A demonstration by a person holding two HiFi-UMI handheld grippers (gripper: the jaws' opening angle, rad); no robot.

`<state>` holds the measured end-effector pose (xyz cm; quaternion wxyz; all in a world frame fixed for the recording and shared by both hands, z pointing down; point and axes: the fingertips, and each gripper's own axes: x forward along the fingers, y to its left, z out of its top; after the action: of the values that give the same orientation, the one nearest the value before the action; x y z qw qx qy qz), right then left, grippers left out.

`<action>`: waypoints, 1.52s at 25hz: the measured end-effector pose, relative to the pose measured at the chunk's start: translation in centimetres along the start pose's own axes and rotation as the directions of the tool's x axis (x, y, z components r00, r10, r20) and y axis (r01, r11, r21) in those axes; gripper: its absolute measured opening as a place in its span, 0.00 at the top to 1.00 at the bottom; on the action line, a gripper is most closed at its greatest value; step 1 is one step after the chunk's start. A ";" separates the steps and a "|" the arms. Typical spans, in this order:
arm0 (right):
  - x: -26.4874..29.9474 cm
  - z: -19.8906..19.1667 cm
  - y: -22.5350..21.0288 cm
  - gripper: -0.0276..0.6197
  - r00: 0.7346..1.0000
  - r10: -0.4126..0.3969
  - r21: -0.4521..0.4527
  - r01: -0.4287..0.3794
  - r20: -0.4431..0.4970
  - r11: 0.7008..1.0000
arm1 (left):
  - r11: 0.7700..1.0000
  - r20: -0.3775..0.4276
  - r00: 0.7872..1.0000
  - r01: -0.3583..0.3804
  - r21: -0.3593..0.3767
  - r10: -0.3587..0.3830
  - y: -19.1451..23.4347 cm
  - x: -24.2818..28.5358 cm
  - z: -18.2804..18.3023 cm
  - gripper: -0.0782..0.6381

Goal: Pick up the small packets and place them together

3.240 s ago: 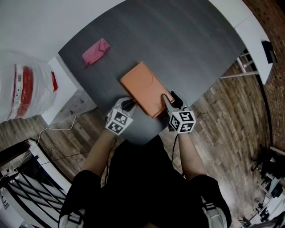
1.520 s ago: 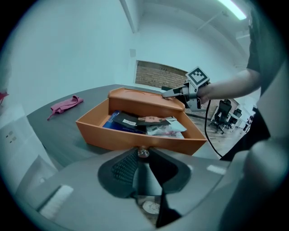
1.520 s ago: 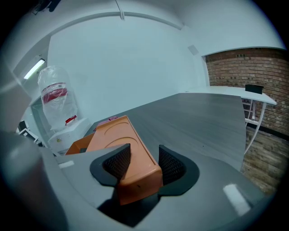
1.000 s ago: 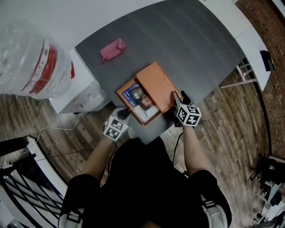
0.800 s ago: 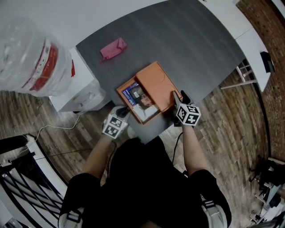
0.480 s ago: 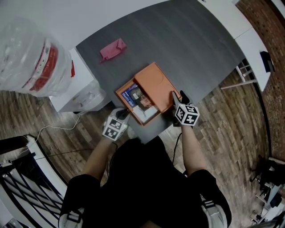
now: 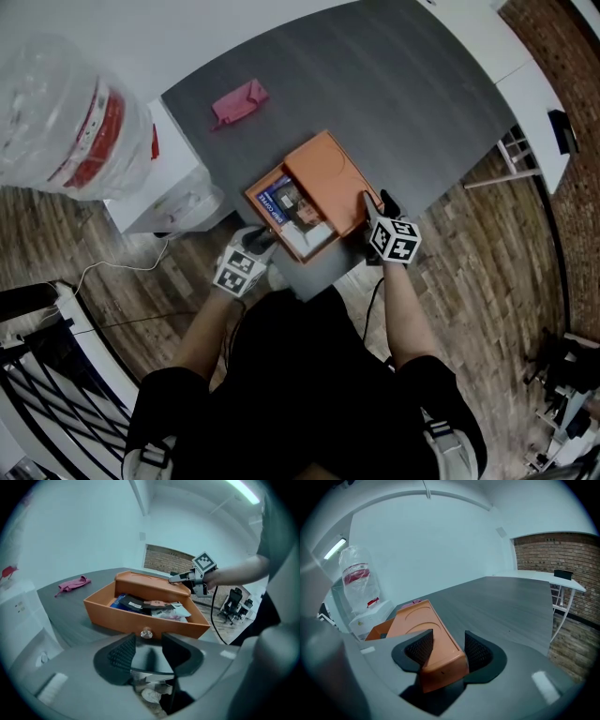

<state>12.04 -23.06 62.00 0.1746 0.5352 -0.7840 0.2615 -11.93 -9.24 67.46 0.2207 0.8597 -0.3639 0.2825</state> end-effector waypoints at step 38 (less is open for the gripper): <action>-8.8 -0.7 3.8 0.63 0.984 0.000 0.089 -0.016 0.176 0.996 | 0.406 -0.365 0.911 0.412 0.815 -0.193 -4.0 3.9 4.8 0.62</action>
<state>11.75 -14.96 56.91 0.0793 0.5604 -0.7860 0.2488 -5.09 -11.49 65.72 -0.1678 0.8644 0.0224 0.4735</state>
